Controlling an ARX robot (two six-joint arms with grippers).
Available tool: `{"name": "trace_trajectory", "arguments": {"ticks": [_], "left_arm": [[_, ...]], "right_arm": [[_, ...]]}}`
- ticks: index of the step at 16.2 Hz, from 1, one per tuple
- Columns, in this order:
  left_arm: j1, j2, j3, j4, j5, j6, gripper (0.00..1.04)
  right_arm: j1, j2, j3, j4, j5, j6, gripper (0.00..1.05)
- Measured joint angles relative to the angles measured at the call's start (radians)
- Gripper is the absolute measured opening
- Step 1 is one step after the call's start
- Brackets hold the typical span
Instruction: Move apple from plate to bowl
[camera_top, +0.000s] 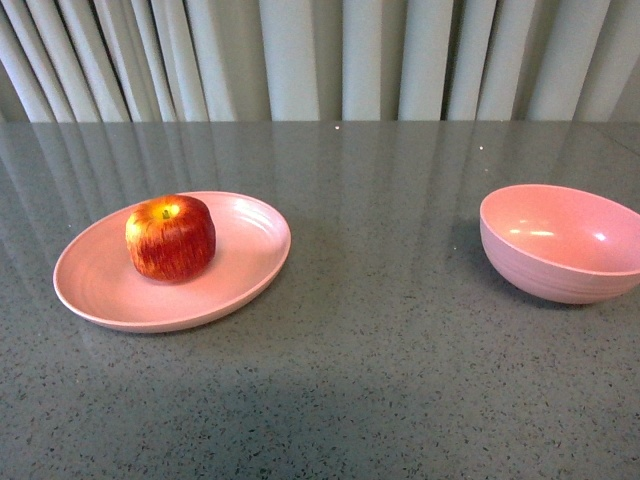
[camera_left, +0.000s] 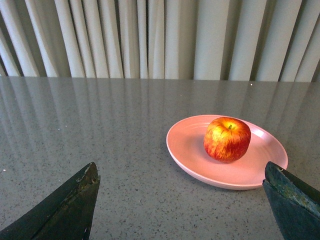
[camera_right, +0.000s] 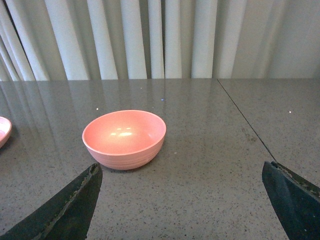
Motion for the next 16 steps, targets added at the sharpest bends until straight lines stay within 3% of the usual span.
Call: {"name": "trace_trajectory", "arguments": {"ticks": [16], "left_arm": [[0.000, 0.000, 0.000, 0.000, 0.000, 0.000, 0.98]], "right_arm": [[0.000, 0.000, 0.000, 0.000, 0.000, 0.000, 0.98]]}}
